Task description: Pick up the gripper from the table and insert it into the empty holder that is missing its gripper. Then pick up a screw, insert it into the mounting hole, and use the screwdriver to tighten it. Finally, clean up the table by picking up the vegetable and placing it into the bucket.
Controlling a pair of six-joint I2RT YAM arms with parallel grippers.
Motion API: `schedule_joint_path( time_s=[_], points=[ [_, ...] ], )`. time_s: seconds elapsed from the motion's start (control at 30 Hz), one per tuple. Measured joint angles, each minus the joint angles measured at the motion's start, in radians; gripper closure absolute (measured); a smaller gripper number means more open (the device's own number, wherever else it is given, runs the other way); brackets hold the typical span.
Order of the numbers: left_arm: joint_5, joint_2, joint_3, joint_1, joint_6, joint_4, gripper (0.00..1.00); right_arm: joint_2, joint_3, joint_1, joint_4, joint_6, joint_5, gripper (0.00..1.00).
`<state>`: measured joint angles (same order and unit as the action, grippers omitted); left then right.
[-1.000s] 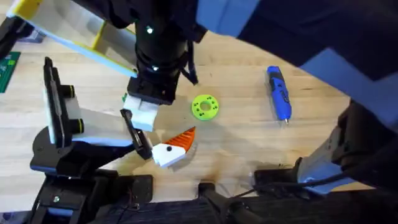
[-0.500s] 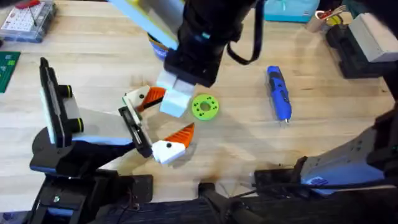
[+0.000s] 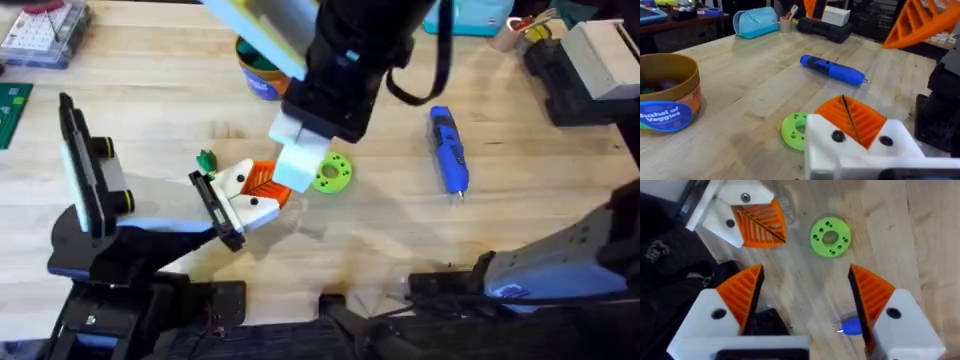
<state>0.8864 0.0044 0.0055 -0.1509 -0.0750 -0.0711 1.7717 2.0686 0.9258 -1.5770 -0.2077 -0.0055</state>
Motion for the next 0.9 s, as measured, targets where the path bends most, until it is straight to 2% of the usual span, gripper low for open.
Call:
schedule_joint_path(
  time_s=[0.1, 0.2, 0.4, 0.6, 0.9],
  points=[
    [0.000, 0.000, 0.000, 0.000, 0.000, 0.000, 0.996, -0.021, -0.006, -0.022, 0.007, 0.016, -0.001, 0.014],
    [0.000, 0.000, 0.000, 0.000, 0.000, 0.000, 0.996, -0.065, -0.066, -0.047, 0.048, 0.039, -0.001, 0.014],
    [0.000, 0.000, 0.000, 0.000, 0.000, 0.000, 0.996, -0.164, -0.295, -0.062, 0.199, 0.091, -0.002, 0.014],
    [0.000, 0.000, 0.000, 0.000, 0.000, 0.000, 0.997, -0.269, -0.487, -0.108, 0.236, 0.131, -0.004, 0.013],
    [0.000, 0.000, 0.000, 0.000, 0.000, 0.000, 0.997, -0.356, -0.525, -0.254, 0.172, 0.152, 0.003, 0.014]
  ],
)
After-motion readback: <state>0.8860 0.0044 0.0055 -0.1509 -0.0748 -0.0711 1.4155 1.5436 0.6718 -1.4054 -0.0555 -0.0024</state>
